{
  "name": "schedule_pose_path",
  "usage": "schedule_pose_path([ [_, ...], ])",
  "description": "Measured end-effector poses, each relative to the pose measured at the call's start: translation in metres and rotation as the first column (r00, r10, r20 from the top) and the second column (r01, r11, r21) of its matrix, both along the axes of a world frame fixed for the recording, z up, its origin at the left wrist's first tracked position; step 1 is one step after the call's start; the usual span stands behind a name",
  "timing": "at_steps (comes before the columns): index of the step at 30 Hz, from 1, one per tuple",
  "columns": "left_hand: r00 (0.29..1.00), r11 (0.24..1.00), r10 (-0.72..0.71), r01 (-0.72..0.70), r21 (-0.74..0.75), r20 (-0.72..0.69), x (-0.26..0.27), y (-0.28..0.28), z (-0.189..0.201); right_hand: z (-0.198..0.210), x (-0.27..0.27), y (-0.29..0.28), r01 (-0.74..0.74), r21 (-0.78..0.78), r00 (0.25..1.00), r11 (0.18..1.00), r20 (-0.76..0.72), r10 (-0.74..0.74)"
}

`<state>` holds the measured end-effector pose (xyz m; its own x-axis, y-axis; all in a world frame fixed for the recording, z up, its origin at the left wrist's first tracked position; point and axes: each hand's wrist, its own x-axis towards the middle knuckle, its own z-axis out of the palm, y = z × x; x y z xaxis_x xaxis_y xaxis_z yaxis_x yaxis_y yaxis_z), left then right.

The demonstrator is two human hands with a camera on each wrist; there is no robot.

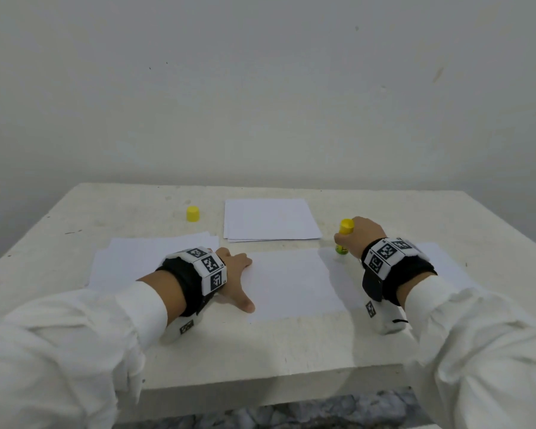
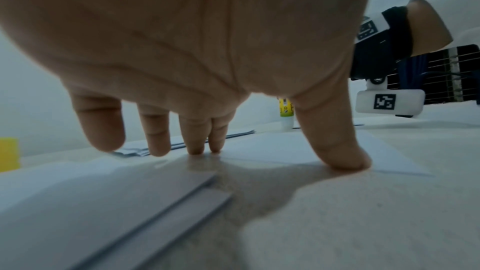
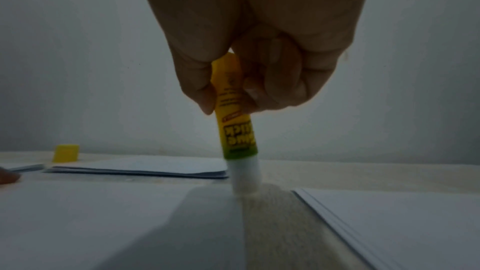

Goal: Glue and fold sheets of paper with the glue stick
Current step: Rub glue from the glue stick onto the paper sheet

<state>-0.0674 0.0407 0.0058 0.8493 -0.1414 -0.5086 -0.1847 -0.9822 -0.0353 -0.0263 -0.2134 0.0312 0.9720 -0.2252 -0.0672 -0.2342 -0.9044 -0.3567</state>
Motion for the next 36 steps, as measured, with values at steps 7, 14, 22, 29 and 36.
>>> schedule_pose_path([
  [7, 0.999, 0.999, 0.016, -0.017, -0.034, -0.028, -0.003, 0.007, 0.004, 0.013, -0.03, 0.075, -0.367, 0.188, 0.93, 0.911, 0.051, 0.364],
  [14, 0.999, 0.999, 0.036, -0.036, 0.018, -0.013, -0.004, 0.004, 0.007, -0.007, -0.029, 0.127, -0.499, 0.08, 0.865, 0.863, -0.012, 0.502],
  [22, 0.998, 0.997, -0.061, 0.061, 0.037, -0.016, -0.004, 0.0, 0.009, -0.003, -0.067, 0.109, -0.6, 0.115, 0.792, 0.792, -0.055, 0.608],
  [29, 0.999, 0.996, -0.042, 0.044, 0.077, -0.028, -0.001, -0.002, 0.008, -0.002, -0.082, 0.074, -0.574, 0.093, 0.812, 0.814, -0.067, 0.58],
  [36, 0.996, 0.993, -0.07, 0.074, 0.09, -0.047, 0.001, -0.008, 0.012, 0.0, -0.083, 0.009, -0.431, 0.11, 0.896, 0.896, -0.067, 0.44],
])
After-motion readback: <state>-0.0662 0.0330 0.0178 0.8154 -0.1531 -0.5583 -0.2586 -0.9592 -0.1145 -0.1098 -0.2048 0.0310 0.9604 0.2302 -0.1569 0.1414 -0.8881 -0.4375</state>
